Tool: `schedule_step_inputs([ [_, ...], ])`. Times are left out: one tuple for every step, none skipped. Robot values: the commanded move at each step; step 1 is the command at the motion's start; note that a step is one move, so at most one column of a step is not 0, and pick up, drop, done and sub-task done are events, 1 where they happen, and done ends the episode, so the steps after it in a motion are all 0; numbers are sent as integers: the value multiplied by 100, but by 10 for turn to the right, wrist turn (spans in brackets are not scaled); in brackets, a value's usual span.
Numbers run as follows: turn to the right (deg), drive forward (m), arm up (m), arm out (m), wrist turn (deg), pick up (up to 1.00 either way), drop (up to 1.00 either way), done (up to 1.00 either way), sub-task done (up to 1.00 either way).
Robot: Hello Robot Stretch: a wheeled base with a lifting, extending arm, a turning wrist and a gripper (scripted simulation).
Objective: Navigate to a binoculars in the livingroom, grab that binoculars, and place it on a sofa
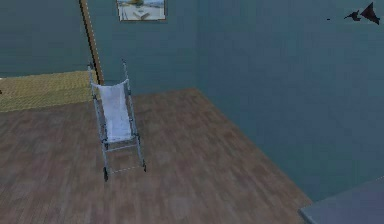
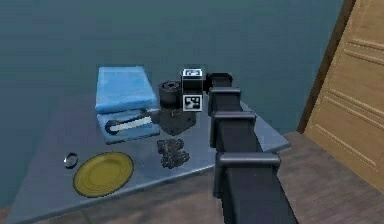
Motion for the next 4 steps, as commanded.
schedule_step_inputs([
  [0,0,0,0,240,0,0,0,0],
  [0,0,-20,0,0,0,0,0,0],
  [0,0,0,0,0,100,0,0,0],
  [0,0,10,0,0,0,0,0,0],
])
